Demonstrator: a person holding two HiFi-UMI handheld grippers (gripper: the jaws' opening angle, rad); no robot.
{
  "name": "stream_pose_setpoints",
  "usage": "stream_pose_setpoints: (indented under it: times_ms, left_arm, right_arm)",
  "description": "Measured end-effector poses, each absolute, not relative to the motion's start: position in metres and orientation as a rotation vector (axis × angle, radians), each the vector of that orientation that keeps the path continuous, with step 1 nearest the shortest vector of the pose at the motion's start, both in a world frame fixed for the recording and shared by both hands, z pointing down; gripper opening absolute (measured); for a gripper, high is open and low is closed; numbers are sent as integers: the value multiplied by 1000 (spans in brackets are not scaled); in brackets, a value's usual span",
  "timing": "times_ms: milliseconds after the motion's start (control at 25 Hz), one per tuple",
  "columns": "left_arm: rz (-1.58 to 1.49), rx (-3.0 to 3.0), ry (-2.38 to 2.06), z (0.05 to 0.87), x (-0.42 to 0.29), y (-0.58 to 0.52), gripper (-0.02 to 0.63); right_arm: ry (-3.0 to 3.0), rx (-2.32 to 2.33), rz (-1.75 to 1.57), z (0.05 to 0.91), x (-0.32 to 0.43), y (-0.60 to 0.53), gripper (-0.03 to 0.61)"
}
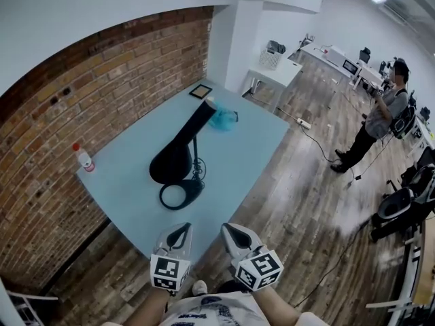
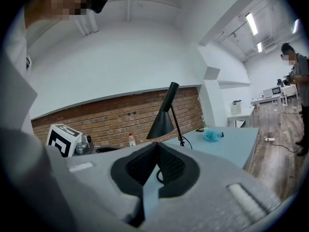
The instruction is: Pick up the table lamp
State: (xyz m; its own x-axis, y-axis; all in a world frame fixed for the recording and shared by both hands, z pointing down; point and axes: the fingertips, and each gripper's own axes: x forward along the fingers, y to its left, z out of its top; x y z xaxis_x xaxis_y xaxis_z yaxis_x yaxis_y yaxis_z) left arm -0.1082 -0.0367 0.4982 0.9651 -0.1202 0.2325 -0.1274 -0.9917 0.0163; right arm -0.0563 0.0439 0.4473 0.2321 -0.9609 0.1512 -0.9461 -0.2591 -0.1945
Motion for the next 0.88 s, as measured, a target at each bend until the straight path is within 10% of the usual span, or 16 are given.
stream_pose_setpoints:
  times_ms: [880]
  left_arm:
    - [431, 2970, -706, 517, 26, -121, -8]
  right_arm:
    - [2402, -1981, -404, 458, 91, -95, -2]
